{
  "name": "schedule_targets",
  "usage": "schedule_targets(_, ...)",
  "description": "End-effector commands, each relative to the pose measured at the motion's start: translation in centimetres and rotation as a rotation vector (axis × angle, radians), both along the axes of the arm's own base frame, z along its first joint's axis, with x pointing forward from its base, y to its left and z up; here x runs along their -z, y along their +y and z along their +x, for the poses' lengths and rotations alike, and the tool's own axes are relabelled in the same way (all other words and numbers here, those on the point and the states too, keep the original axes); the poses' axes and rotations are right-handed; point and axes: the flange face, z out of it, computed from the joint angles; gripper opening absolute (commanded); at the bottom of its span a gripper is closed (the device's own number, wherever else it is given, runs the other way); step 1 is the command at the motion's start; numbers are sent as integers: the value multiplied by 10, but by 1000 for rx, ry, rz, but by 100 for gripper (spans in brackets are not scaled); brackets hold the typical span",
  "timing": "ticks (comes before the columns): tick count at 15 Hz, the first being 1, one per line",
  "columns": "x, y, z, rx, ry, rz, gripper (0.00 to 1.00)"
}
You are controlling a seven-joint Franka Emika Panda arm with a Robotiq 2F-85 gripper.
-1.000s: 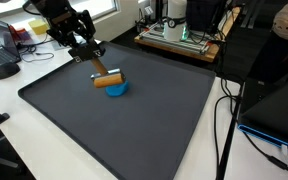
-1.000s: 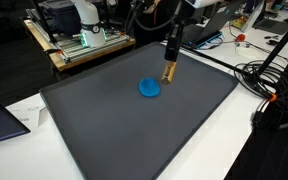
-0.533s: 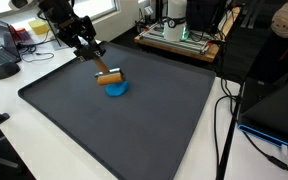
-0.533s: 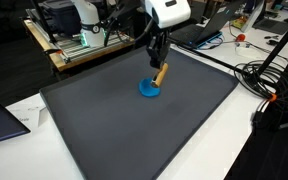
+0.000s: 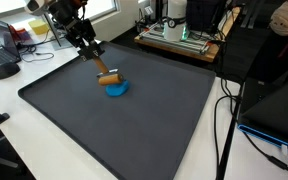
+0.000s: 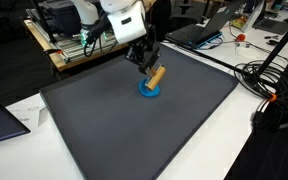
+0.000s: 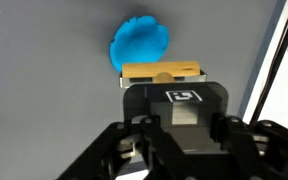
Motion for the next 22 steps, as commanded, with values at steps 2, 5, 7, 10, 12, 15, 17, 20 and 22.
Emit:
schedule_targets(2, -1, -29, -36, 182, -32, 61, 23)
schedule_targets(5, 3, -48, -51, 324, -40, 72, 23)
schedule_targets(7, 3, -55, -58, 406, -42, 50, 23)
schedule_targets(10, 0, -55, -67, 520, -23, 9, 23)
schedule_targets(12, -4, -48, -72, 574, 4, -14, 23)
schedule_targets(15, -12, -33, -78, 685, 68, -41, 23)
schedule_targets(17, -17, -24, -80, 768, 101, -89, 23)
schedule_targets(20, -7, -25, -70, 733, 109, -77, 48)
schedule_targets(22, -8, -24, -72, 743, 113, -79, 48)
